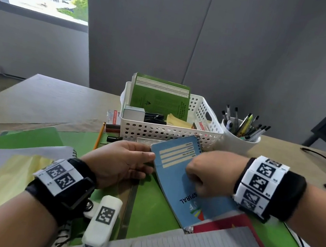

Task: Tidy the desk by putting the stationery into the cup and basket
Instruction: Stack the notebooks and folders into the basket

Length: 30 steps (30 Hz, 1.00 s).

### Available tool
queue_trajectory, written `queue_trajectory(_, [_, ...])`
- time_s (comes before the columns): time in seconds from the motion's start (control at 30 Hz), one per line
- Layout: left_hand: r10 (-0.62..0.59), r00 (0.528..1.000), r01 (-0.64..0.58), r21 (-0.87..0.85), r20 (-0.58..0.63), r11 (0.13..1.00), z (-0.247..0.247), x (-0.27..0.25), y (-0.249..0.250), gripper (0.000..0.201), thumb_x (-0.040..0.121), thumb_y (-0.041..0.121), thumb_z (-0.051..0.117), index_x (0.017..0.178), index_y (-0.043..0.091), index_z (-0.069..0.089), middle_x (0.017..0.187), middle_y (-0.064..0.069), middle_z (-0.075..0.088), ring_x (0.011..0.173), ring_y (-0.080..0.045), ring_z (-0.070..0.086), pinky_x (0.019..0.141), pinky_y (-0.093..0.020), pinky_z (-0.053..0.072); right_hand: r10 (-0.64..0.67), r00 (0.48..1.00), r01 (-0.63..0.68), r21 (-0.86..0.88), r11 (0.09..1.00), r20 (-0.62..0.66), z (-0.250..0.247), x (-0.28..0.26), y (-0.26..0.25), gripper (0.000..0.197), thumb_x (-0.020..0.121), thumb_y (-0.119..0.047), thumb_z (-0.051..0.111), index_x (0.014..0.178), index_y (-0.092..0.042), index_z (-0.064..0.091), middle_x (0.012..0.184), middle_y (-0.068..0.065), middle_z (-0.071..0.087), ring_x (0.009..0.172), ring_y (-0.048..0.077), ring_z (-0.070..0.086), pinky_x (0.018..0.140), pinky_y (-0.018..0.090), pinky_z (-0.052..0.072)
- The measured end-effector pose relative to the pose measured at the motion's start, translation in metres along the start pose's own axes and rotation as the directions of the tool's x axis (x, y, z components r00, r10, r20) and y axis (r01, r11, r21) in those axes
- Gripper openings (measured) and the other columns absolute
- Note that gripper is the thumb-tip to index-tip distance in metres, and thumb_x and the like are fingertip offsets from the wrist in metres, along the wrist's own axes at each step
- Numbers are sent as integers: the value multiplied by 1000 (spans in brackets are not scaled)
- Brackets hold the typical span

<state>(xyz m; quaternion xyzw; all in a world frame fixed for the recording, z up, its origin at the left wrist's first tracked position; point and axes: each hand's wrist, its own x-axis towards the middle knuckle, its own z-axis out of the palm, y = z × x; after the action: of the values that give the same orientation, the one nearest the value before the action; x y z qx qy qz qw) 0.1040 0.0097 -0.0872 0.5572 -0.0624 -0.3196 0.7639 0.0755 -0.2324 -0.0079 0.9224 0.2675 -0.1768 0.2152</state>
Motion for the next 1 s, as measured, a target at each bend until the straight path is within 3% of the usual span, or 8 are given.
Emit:
queue_trajectory(0.17, [-2,1000,2,-2,8,1000,0,0,1,45,83,20,72,124,2,68,106,-18,69,81,-18,66,69,-26,59,217,901,-139,223,965,-376,-45,12,45,8,98,-25,56,90,-26,59,83,-9,62,73,8,60,65,22,52])
queue_trajectory(0.27, [3,1000,-3,-2,19,1000,1,-1,1,42,84,18,72,123,3,70,105,-17,71,81,-18,66,69,-26,59,320,828,-249,210,946,-461,-54,21,64,13,95,-27,58,106,-26,65,97,-9,63,88,16,62,78,34,55])
queue_trajectory(0.4, [21,998,-21,-8,56,1000,4,-3,3,32,85,8,69,116,9,75,105,-14,72,80,-18,66,69,-28,58,150,917,-66,230,971,-370,-40,21,42,53,89,-27,65,139,-41,53,133,-16,51,120,9,49,103,33,47])
queue_trajectory(0.67, [73,985,-71,-17,153,997,8,-10,8,47,71,17,86,117,15,76,114,-14,66,90,-22,64,71,-25,58,162,919,-37,332,943,-358,-58,5,24,12,98,-31,60,102,-42,57,111,-9,56,112,15,42,104,43,36])
queue_trajectory(0.73, [108,969,-116,24,224,993,11,-12,9,49,77,20,83,125,14,72,123,-14,68,106,-31,65,84,-31,59,259,832,17,489,872,-491,-68,-5,32,13,95,-37,63,94,-45,53,102,-5,58,101,23,52,93,47,48])
queue_trajectory(0.8, [147,964,-173,105,220,979,19,-13,11,47,89,17,72,135,11,63,132,-14,68,122,-35,64,96,-37,58,346,656,157,569,807,-671,-72,-10,38,14,89,-38,68,93,-34,55,90,-8,61,86,20,58,82,40,52])
queue_trajectory(0.9, [270,959,-257,140,-84,956,31,-11,20,37,90,16,68,126,12,67,121,-10,74,118,-33,67,86,-36,61,540,411,273,664,696,-735,-68,-8,38,16,86,-32,76,90,-24,63,83,-14,65,78,4,59,71,21,45])
queue_trajectory(1.0, [405,886,-366,192,-228,910,40,-17,37,25,97,2,59,117,12,69,112,-9,77,99,-28,73,74,-33,63,739,246,298,774,559,-628,-42,5,37,29,84,-44,77,105,-31,61,101,-16,66,91,5,63,74,24,50])
